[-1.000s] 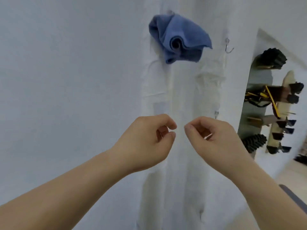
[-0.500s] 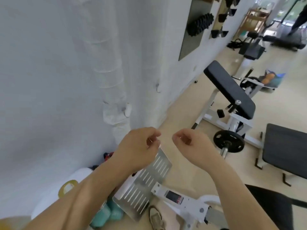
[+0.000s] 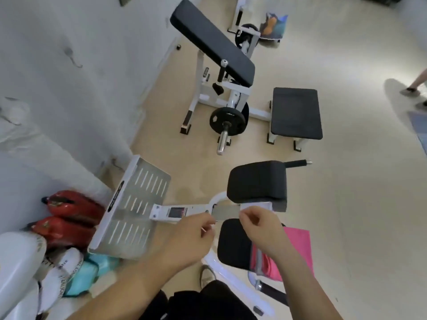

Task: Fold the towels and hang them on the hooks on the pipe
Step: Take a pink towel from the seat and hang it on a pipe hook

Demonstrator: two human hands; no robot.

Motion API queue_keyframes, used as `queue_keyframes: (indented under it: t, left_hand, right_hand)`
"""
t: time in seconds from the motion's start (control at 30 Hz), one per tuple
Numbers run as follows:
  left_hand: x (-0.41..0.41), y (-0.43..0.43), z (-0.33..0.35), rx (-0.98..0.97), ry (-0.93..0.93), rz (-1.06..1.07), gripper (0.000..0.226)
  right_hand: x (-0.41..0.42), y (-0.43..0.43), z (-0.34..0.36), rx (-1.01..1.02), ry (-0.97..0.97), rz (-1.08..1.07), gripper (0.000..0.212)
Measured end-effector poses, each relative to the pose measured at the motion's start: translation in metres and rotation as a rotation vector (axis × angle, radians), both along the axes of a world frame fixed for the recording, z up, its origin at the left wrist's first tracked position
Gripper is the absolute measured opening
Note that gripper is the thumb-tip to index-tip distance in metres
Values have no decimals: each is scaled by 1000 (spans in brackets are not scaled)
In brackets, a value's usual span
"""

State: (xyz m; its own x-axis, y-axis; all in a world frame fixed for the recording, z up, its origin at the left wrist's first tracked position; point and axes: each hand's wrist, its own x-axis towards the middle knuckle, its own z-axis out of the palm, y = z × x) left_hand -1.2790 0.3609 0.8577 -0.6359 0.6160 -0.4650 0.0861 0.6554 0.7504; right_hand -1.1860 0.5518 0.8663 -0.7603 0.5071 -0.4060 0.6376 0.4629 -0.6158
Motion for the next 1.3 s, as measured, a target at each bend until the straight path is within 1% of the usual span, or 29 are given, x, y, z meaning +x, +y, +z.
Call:
queue_keyframes:
  t: [0.07, 0.13, 0.23, 0.3, 0.37, 0.43, 0.47, 0.53, 0.6, 0.63, 0.67, 0.7, 0.8, 0.83, 0.93, 1.0, 1.17, 1.3]
  left_hand:
    - [23, 36, -13, -27, -66, -24, 27]
    - [44, 70, -29, -47, -147, -49, 25]
    - [74, 108, -52, -52, -256, -105, 17]
    - [91, 122, -63, -65, -299, -106, 12]
    - [105, 130, -72, -59, -304, -66, 11]
    - [112, 136, -79, -68, -310, -19, 9]
    - [113, 138, -82, -84, -303, -3, 10]
    - [113, 141, -88, -118, -280, 14, 13]
    - [114, 143, -94, -130, -292, 48, 15]
    - [115, 144, -95, -127, -299, 68, 15]
    - [116, 145, -96, -127, -302, 83, 14]
    - [117, 146, -97, -127, -307, 99, 13]
    - [121, 146, -97, -125, -317, 141, 13]
    - [121, 146, -97, -128, -313, 149, 13]
    - [121, 143, -93, -133, -288, 142, 10]
    - [121, 142, -91, -117, -294, 147, 10]
    - [119, 138, -82, -55, -259, 148, 11]
    - [111, 136, -70, -34, -214, 158, 13]
  right_hand:
    - [36, 34, -15, 15, -48, -76, 13]
    - [70, 66, -33, 66, -132, -103, 13]
    - [113, 97, -57, 159, -254, -159, 28]
    - [134, 106, -67, 168, -274, -248, 42]
    - [148, 109, -73, 76, -232, -362, 53]
    - [156, 111, -79, -65, -204, -467, 52]
    - [157, 112, -81, -110, -211, -491, 46]
    - [159, 113, -84, -136, -224, -511, 32]
    - [162, 113, -85, -111, -219, -537, 19]
    - [163, 113, -85, -84, -233, -526, 17]
    - [164, 114, -85, -72, -246, -500, 19]
    - [166, 114, -85, -108, -254, -486, 22]
    - [171, 112, -78, -367, -287, -523, 35]
    - [174, 112, -78, -403, -295, -526, 39]
    - [183, 113, -78, -349, -305, -473, 42]
    - [184, 110, -73, -356, -264, -478, 43]
    - [167, 102, -48, -370, -21, -543, 41]
    - [152, 96, -33, -250, 191, -563, 40]
